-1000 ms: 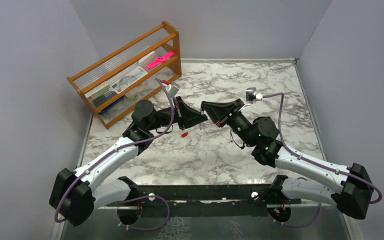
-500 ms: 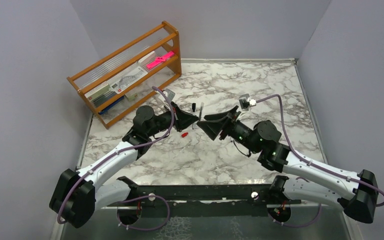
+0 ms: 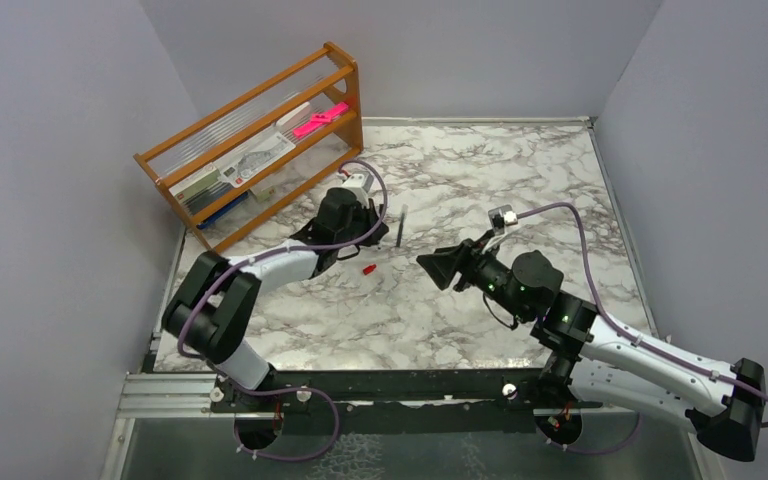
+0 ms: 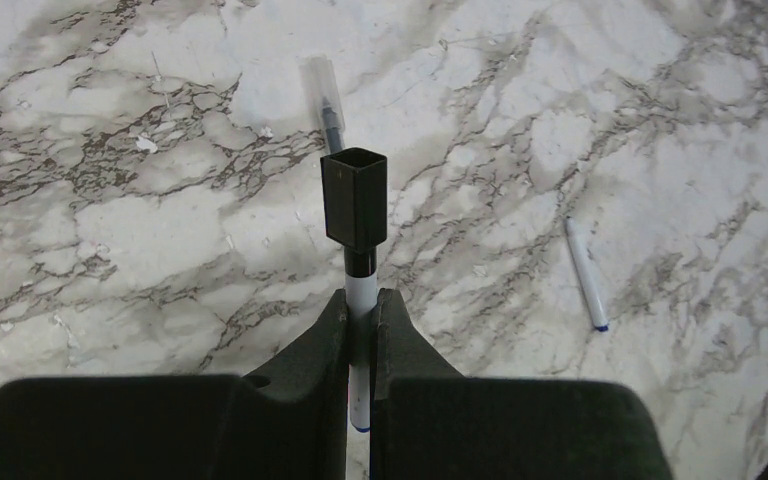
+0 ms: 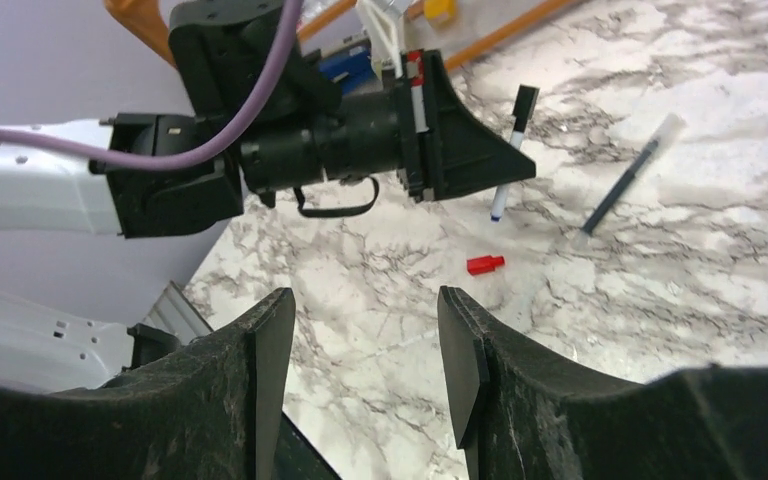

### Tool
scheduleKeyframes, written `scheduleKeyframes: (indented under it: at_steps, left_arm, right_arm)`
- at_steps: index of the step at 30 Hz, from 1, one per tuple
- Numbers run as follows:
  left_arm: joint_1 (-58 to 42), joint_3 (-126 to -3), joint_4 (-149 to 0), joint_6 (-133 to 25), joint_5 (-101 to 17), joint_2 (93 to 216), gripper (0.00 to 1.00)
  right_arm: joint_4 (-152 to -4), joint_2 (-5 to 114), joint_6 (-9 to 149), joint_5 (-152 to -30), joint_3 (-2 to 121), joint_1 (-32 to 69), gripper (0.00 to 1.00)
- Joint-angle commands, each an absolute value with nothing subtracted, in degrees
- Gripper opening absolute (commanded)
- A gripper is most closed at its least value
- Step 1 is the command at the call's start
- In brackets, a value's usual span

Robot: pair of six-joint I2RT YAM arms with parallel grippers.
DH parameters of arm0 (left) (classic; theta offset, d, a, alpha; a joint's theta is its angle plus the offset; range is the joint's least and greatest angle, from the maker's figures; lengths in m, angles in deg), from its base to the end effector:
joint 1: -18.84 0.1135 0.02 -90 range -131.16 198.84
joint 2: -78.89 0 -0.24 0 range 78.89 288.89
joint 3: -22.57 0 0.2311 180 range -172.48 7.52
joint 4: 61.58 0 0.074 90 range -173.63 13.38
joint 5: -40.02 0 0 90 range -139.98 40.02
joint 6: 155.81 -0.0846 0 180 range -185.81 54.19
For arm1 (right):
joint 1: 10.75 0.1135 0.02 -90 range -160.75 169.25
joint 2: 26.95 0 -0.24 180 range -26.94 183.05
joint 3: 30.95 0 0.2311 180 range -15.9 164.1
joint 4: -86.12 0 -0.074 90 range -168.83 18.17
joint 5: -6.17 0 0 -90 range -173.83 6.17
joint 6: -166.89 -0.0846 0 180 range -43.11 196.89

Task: Insert the pens into the pen caps

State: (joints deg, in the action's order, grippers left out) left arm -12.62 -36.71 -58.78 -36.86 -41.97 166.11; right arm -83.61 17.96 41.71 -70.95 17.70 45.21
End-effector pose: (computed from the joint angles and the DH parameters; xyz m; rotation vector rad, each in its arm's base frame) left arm 0.2970 -0.1955 0.1779 0.1393 2.0957 -0.7977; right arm 0.1478 0.1851 0.2802 -0.1444 1.7788 0.9908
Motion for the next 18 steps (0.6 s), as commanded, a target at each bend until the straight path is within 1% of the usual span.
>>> scheduleKeyframes:
  at_steps: [1, 7, 10, 15, 18]
  left_arm:
    - [-12.6, -43.7, -60.0, -40.3, -44.1, 173.2, 0.0]
    - [-12.9, -52.8, -68.4, -42.3, -44.6, 181.7, 0.0]
    - [-13.0, -55.8, -71.8, -42.5, -46.4, 184.3, 0.0]
    - [-13.2, -58.8, -74.2, -41.7, -48.6, 187.8, 0.05]
    - [-13.2, -59.8, -74.5, -40.6, -47.2, 189.5, 0.09]
  right_arm:
    - [-78.1, 16.8, 40.0, -68.1, 17.3, 45.5, 0.55]
    - [-75.9, 16.3, 39.9, -67.0, 16.9, 45.4, 0.56]
    - [-73.1, 17.0, 39.9, -66.0, 17.8, 45.5, 0.54]
    - [-67.7, 19.5, 40.5, -63.6, 20.2, 45.5, 0.52]
    - [-61.1, 23.1, 39.8, -59.0, 23.1, 45.4, 0.52]
